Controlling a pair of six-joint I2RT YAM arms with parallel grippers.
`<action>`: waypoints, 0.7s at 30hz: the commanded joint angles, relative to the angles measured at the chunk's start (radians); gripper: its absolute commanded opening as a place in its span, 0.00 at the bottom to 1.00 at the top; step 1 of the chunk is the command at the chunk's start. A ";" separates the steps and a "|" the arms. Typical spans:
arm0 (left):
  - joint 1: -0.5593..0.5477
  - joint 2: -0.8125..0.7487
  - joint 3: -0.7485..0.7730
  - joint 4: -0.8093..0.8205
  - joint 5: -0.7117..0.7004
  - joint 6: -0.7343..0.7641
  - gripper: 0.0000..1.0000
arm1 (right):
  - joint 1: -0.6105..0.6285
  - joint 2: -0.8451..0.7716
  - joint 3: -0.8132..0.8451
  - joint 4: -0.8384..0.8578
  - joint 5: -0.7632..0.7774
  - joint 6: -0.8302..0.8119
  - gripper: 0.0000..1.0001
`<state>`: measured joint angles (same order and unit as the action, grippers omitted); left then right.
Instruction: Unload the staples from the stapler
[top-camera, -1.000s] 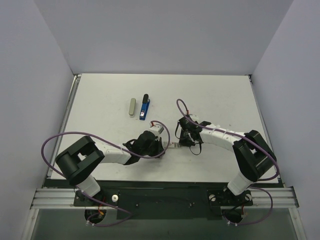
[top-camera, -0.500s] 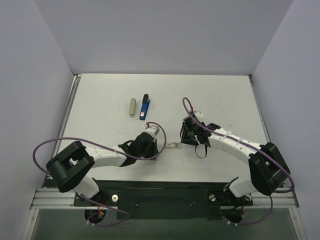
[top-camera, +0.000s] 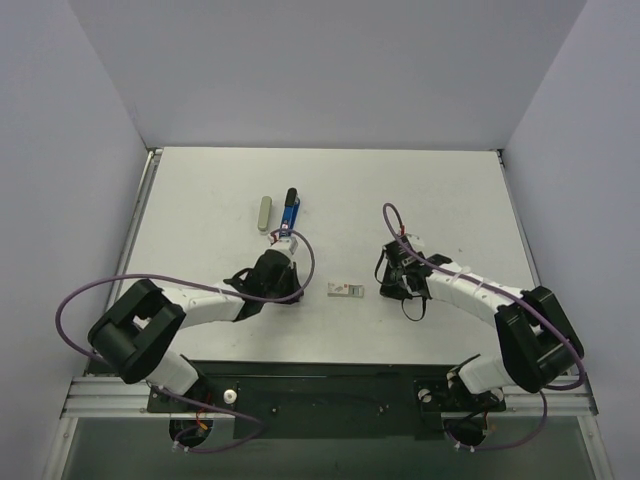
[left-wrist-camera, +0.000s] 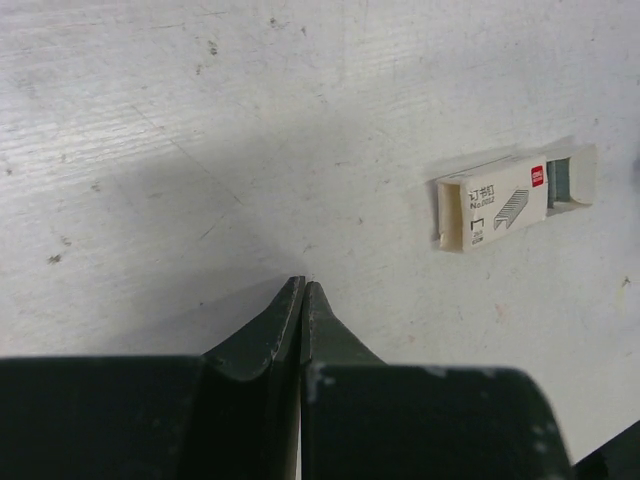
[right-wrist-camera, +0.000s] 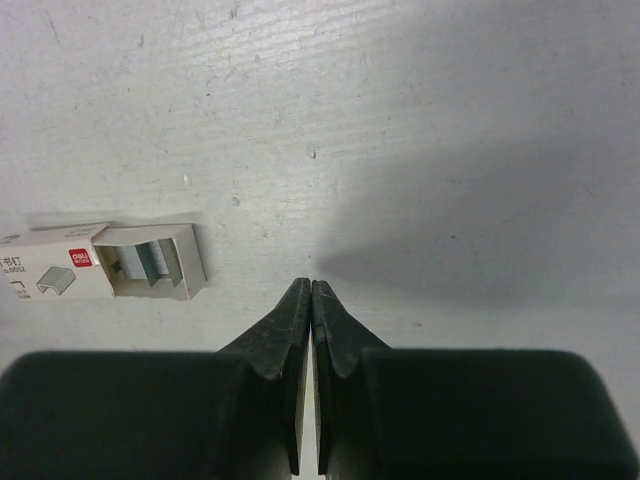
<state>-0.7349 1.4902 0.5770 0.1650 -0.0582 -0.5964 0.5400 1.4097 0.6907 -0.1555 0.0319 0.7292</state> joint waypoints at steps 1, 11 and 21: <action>0.017 0.067 0.053 0.112 0.121 -0.032 0.03 | -0.023 0.029 -0.023 0.063 -0.084 0.013 0.00; 0.023 0.188 0.089 0.179 0.238 -0.075 0.01 | -0.023 0.106 -0.040 0.146 -0.151 0.029 0.00; 0.023 0.206 0.130 0.140 0.195 -0.066 0.00 | -0.014 0.196 -0.010 0.214 -0.191 0.033 0.00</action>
<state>-0.7170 1.6871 0.6724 0.3286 0.1619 -0.6731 0.5179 1.5486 0.6792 0.0952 -0.1677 0.7639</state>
